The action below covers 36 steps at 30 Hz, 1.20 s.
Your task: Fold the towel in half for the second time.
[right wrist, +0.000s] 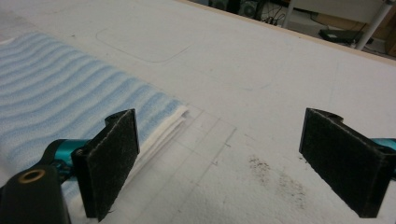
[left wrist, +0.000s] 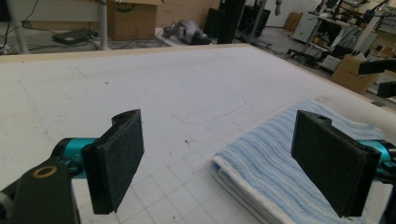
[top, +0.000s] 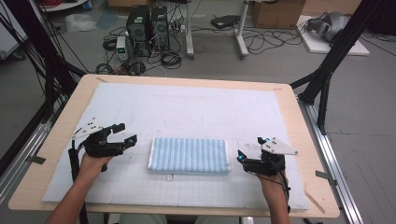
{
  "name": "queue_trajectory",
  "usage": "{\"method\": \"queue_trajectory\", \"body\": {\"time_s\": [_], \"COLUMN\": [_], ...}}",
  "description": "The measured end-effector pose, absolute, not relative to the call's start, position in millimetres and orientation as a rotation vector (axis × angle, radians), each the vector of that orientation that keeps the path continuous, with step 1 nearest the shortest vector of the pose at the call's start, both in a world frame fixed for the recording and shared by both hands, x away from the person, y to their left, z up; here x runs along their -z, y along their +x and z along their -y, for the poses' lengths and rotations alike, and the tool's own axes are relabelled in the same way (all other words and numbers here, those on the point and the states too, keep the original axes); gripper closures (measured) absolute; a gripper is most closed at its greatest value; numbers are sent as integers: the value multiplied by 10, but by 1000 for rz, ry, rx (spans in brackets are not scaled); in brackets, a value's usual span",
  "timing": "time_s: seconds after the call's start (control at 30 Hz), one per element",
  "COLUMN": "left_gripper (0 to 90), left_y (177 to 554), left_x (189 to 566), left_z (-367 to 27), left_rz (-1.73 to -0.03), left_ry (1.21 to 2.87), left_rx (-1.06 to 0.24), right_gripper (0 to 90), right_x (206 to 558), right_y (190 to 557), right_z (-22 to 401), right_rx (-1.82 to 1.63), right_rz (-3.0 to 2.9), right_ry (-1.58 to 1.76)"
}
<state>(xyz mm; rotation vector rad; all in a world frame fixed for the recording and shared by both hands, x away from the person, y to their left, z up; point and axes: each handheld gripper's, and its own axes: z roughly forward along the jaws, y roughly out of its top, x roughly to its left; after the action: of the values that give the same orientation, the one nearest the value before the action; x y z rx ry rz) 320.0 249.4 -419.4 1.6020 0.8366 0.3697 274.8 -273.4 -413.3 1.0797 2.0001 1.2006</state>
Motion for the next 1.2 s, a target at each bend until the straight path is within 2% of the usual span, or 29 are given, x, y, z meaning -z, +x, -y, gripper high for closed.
{"method": "queue_trajectory", "body": {"time_s": [0.3, 1.2], "left_gripper": [177, 181], "left_y": [3175, 3130], "left_x": [4162, 4175], "left_z": [-2503, -2493], "left_rz": [-824, -824], "left_ry": [1598, 1607], "left_rx": [-410, -412], "right_gripper": [113, 113], "right_x": [4086, 4066], "right_y": [2714, 2719], "right_z": [2819, 2789], "right_rx": [-1192, -1190], "right_rz": [-1980, -1973], "right_ry": [1081, 1084]}}
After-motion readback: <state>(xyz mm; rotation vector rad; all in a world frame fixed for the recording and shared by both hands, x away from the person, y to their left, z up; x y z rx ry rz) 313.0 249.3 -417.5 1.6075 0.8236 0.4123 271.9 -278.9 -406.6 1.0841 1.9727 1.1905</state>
